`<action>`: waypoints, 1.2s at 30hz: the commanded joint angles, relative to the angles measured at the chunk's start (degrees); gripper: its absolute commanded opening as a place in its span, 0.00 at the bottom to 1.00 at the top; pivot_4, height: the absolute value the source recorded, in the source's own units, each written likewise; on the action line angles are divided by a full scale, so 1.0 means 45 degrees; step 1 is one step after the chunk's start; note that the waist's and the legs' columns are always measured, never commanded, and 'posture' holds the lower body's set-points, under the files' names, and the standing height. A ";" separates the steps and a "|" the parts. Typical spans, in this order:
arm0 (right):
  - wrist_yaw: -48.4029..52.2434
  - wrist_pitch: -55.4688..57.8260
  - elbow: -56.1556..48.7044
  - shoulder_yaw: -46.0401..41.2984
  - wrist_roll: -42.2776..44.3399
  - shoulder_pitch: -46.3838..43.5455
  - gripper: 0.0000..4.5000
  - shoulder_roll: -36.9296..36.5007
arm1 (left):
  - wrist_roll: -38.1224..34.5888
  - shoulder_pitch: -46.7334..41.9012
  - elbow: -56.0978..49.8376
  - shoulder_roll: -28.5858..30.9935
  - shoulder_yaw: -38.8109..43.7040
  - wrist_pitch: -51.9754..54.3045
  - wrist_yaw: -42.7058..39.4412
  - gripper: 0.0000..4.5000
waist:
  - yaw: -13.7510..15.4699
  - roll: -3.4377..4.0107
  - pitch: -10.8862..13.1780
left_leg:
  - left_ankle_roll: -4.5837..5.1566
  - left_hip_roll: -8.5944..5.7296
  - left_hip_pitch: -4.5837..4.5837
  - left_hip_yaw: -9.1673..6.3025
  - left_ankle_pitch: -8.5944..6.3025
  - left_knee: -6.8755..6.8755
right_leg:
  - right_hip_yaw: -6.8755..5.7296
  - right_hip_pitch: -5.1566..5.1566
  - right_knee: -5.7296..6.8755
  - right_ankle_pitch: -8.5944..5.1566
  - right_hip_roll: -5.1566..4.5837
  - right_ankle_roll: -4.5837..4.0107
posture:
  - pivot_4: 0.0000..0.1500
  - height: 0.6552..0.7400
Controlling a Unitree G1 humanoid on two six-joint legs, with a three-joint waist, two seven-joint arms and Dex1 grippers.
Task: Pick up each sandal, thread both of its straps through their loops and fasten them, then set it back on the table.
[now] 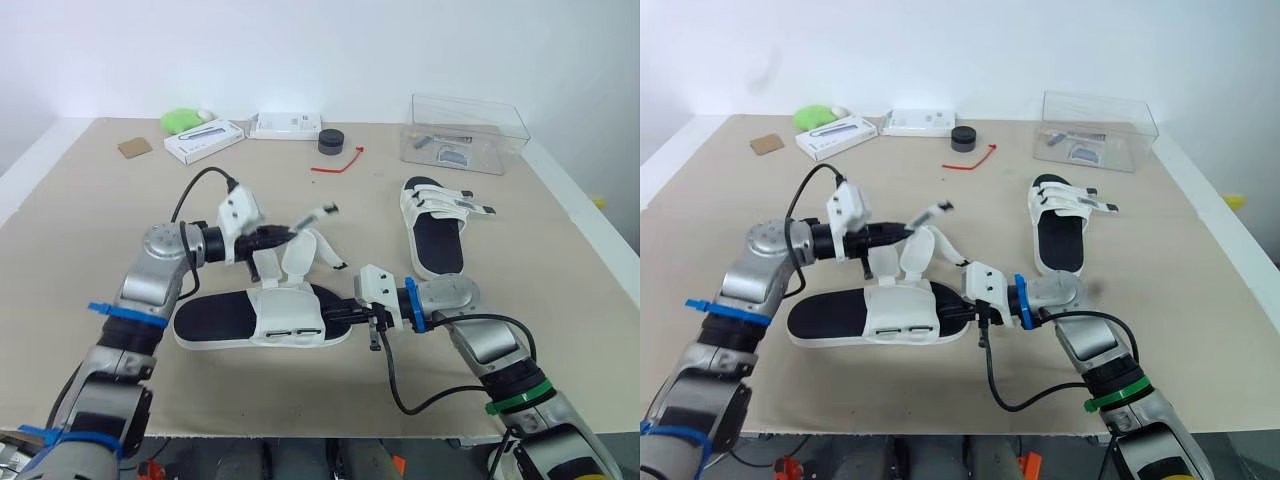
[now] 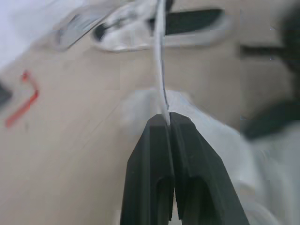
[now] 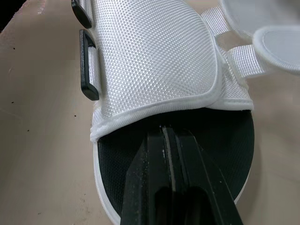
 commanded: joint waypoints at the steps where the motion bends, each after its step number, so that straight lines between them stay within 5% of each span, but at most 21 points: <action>1: 0.0057 -0.0055 -0.0247 -0.0035 -0.0025 -0.0019 0.00 -0.0085 | 0.0802 0.0142 -0.0759 0.0540 0.0080 -0.3108 0.0057 0.03 | 0.0001 -0.0001 0.0000 | 0.0001 -0.0001 0.0000 0.0000 0.0000 0.0000 | 0.0000 0.0000 0.0001 0.0000 0.0000 0.0000 | 1.00 1.00; 11: 0.0273 -0.0277 0.0083 0.0119 -0.0133 -0.0182 0.00 -0.0045 | 0.2457 0.0144 0.1135 0.2044 0.0492 -1.2738 0.1719 0.03 | -0.0005 -0.0002 0.0000 | 0.0018 0.0014 0.0010 0.0022 0.0004 0.0003 | -0.0004 0.0002 -0.0004 0.0003 0.0004 0.0004 | 1.00 1.00; 19: 0.0456 -0.0447 0.0295 0.0226 -0.0264 -0.0321 0.00 0.0041 | 0.2801 0.0328 0.1799 0.3243 -0.0528 -1.5985 0.2604 0.03 | -0.0008 -0.0002 0.0000 | 0.0019 0.0018 0.0012 0.0034 0.0003 0.0004 | -0.0009 0.0002 -0.0004 0.0005 0.0002 0.0007 | 1.00 1.00; 27: 0.0551 -0.0557 0.0431 0.0223 -0.0317 -0.0380 0.00 0.0032 | 0.2886 0.0414 0.2024 0.4125 -0.1819 -1.6254 0.3115 0.03 | -0.0007 -0.0001 -0.0001 | 0.0020 0.0026 0.0022 0.0043 0.0003 0.0005 | -0.0014 0.0005 -0.0002 0.0005 0.0007 0.0007 | 1.00 1.00; 30: 0.0580 -0.0589 0.0483 0.0226 -0.0344 -0.0401 0.00 0.0029 | 0.2787 0.0483 0.1949 0.4265 -0.1965 -1.5497 0.3209 0.18 | -0.0007 0.0000 -0.0001 | 0.0020 0.0027 0.0022 0.0045 0.0003 0.0005 | -0.0015 0.0004 -0.0003 0.0005 0.0008 0.0007 | 1.00 1.00; 36: 0.0681 -0.0667 0.0618 0.0228 -0.0375 -0.0462 0.00 0.0035 | 0.1560 0.0842 0.0479 0.4785 -0.2221 -1.3248 0.2880 0.75 | -0.0008 0.0000 -0.0001 | 0.0020 0.0028 0.0021 0.0045 0.0003 0.0005 | -0.0015 0.0004 -0.0002 0.0004 0.0008 0.0008 | 1.00 1.00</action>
